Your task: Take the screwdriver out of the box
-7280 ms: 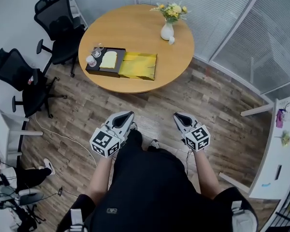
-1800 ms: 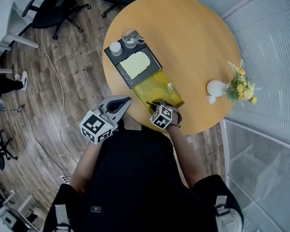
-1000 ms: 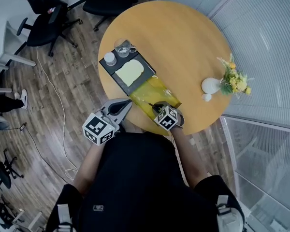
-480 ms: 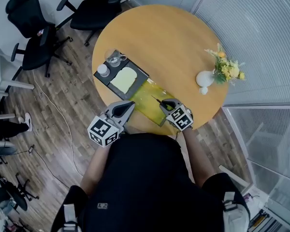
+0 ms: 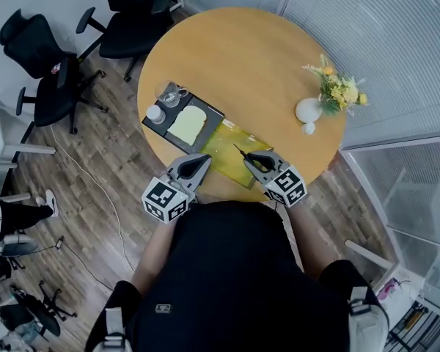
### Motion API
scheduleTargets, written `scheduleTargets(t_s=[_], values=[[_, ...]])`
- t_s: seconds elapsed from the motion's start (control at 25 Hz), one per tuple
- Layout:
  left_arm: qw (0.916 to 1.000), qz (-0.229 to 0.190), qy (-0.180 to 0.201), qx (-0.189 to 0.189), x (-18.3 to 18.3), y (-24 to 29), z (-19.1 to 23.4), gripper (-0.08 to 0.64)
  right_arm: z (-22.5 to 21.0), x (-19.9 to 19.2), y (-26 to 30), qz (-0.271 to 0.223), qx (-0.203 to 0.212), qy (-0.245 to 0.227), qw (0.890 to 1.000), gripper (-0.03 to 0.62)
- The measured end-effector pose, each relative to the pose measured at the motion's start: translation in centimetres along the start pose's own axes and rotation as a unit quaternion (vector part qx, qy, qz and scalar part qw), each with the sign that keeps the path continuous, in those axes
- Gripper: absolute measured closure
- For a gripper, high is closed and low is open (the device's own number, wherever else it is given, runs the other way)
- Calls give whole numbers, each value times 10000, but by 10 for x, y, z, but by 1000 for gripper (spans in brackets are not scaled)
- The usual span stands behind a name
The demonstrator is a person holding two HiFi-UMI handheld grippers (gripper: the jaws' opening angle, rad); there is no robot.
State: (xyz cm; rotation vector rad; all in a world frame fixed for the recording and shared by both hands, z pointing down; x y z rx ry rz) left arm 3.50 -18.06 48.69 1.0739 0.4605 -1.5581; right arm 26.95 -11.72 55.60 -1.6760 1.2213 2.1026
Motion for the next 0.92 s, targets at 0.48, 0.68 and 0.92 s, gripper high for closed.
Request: scheduleTargets(t_s=[0.48, 0.68, 0.92], values=[[9999, 81, 14, -119, 0, 4, 4, 554, -4, 6, -10, 63, -143, -149, 9998, 535], [9999, 94, 26, -124, 0, 3, 5, 554, -2, 4, -10, 96, -137, -162, 9997, 535], [9999, 88, 30, -141, 0, 2, 7, 554, -1, 4, -8, 114, -149, -109, 9998, 535]])
Point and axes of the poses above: the fingertips, and each gripper's own axes: y forward along the fingers, z to its left, x out of its top, the point moved 9 cm from there along -y, backward along the fingers, and after that the axes turned 13 degrees about -y, right-handed, at the moved point
